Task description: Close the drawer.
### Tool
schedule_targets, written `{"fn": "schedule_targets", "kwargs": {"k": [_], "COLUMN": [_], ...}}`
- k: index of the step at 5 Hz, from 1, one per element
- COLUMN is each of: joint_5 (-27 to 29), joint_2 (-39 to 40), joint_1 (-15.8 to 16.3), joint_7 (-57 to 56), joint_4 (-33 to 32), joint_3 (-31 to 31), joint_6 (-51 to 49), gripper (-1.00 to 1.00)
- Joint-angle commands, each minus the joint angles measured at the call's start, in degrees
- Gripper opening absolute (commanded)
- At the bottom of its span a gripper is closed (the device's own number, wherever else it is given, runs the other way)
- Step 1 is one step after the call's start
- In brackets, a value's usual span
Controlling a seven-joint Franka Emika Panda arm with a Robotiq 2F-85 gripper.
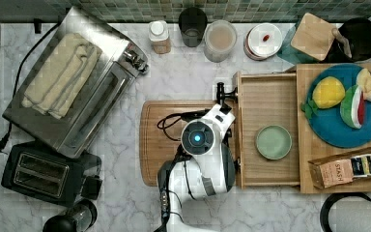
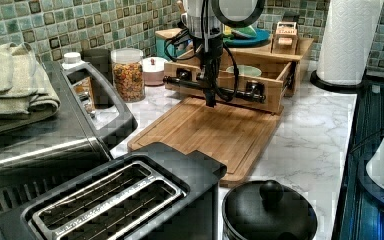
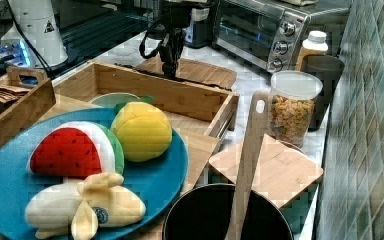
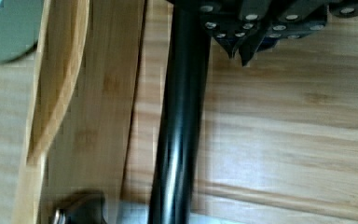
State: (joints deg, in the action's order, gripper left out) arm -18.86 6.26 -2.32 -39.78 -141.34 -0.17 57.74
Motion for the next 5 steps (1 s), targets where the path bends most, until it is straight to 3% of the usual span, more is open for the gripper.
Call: {"fn": "schedule_targets", "kwargs": {"k": [1,2,3,4,5], "joint_5": [-4.9,3.5,11.9,8.5,7.8], "joint_2": [-7.4,-3.0,2.2,2.2,3.7], "joint_1": [-9.0,-11.8,-17.2,-16.8,-18.7], "joint_7": [-10.8,-21.6,-34.0,-35.2,-38.9], "joint_4": [-1.1,2.0,6.0,10.1,12.7], "joint_3": [-11.0,-12.1,-10.4,-13.9,-15.3], "joint_6": [7.1,7.4,7.3,1.8,3.5], "gripper": [-1.0,-1.0,-1.0,-1.0,-1.0]}}
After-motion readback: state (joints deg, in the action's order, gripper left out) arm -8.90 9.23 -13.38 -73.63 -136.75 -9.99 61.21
